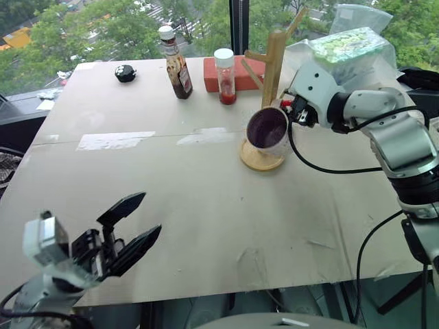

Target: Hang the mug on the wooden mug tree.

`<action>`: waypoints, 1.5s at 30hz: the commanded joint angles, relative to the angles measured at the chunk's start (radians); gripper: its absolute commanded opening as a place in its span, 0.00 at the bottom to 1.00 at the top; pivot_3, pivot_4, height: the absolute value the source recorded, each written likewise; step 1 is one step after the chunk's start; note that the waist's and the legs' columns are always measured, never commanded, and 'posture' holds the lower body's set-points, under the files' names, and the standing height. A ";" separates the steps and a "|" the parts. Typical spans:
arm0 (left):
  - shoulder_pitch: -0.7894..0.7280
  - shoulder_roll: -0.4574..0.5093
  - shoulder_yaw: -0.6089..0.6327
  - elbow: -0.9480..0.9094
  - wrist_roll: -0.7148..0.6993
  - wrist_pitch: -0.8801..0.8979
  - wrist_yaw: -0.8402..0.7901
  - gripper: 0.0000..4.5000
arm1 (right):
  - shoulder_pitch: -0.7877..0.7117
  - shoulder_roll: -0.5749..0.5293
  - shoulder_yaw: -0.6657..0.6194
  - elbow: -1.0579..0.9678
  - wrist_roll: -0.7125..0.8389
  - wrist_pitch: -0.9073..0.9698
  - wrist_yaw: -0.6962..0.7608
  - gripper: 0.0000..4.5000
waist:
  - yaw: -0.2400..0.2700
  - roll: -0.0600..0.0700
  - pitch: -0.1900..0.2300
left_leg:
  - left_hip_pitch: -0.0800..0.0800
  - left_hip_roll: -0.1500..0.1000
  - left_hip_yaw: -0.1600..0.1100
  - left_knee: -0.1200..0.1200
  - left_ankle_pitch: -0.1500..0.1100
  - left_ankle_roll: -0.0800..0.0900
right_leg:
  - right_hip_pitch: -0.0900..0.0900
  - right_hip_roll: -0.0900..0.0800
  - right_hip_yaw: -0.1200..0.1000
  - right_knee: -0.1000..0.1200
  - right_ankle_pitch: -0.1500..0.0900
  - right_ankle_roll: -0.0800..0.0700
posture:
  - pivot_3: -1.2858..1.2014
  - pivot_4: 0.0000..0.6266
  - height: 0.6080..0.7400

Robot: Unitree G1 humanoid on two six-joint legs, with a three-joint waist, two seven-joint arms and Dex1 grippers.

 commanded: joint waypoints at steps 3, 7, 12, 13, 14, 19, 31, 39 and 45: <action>0.043 -0.016 0.034 0.003 -0.040 -0.035 -0.090 1.00 | 0.131 -0.106 -0.271 -0.195 0.182 0.035 0.107 0.76 | 0.019 0.000 0.000 | -0.001 -0.001 0.000 0.001 0.000 0.001 | 0.000 -0.001 0.000 0.000 0.000 0.000 | 0.52 0.24 1.00; -0.031 0.017 -0.009 -0.003 -0.032 0.013 -0.035 1.00 | 0.230 -0.165 -0.423 -0.288 0.285 0.101 0.125 0.76 | 0.017 0.000 0.000 | -0.001 0.000 -0.001 0.000 0.000 0.001 | 0.001 0.000 -0.001 0.001 0.000 0.000 | 0.52 0.24 1.00; -0.203 0.077 -0.075 -0.005 -0.031 0.115 0.120 1.00 | 0.350 -0.207 -0.606 -0.379 0.415 0.229 0.106 0.76 | 0.020 -0.001 0.000 | 0.001 -0.001 0.000 0.001 0.000 0.001 | 0.002 0.000 0.000 0.001 0.002 0.000 | 0.52 0.24 1.00; -0.243 0.100 -0.092 0.009 -0.025 0.142 0.135 1.00 | 0.404 -0.217 -0.660 -0.408 0.451 0.259 0.117 0.76 | 0.018 -0.001 -0.001 | 0.001 -0.001 0.000 0.001 0.000 0.001 | 0.002 0.000 0.000 0.001 0.002 0.000 | 0.52 0.24 1.00; -0.274 0.120 -0.105 0.023 -0.024 0.167 0.143 1.00 | 0.456 -0.222 -0.707 -0.436 0.487 0.285 0.127 0.76 | 0.019 -0.001 -0.001 | 0.001 0.000 0.000 0.001 0.000 0.001 | 0.002 0.000 0.000 0.002 0.002 0.000 | 0.52 0.24 1.00; -0.384 0.190 -0.156 0.088 0.007 0.237 0.149 1.00 | 0.695 -0.200 -0.799 -0.518 0.541 0.289 0.117 0.76 | 0.009 -0.001 -0.001 | 0.002 0.000 0.002 0.001 0.000 0.001 | 0.002 0.001 0.000 0.002 0.002 0.000 | 0.52 0.24 1.00; -0.448 0.251 -0.258 0.057 0.154 0.303 0.230 1.00 | 1.069 -0.065 -0.714 -0.530 0.432 0.002 0.104 0.76 | 0.016 -0.002 -0.002 | 0.004 0.000 0.003 0.001 0.000 0.001 | 0.002 0.001 0.001 0.004 0.002 0.000 | 0.52 0.24 1.00; -0.403 0.262 -0.301 -0.006 0.297 0.335 0.376 1.00 | 1.224 0.000 -0.705 -0.484 0.337 -0.169 0.062 0.76 | 0.017 -0.003 -0.002 | 0.005 0.000 0.002 0.001 0.000 0.001 | 0.002 0.001 0.004 0.005 0.002 0.000 | 0.52 0.24 1.00; -0.353 0.242 -0.329 -0.034 0.339 0.317 0.395 1.00 | 1.294 0.035 -0.707 -0.496 0.303 -0.240 0.034 0.76 | 0.018 -0.002 -0.002 | 0.005 0.000 0.002 0.001 0.000 0.001 | 0.002 0.001 0.005 0.005 0.002 0.000 | 0.52 0.24 1.00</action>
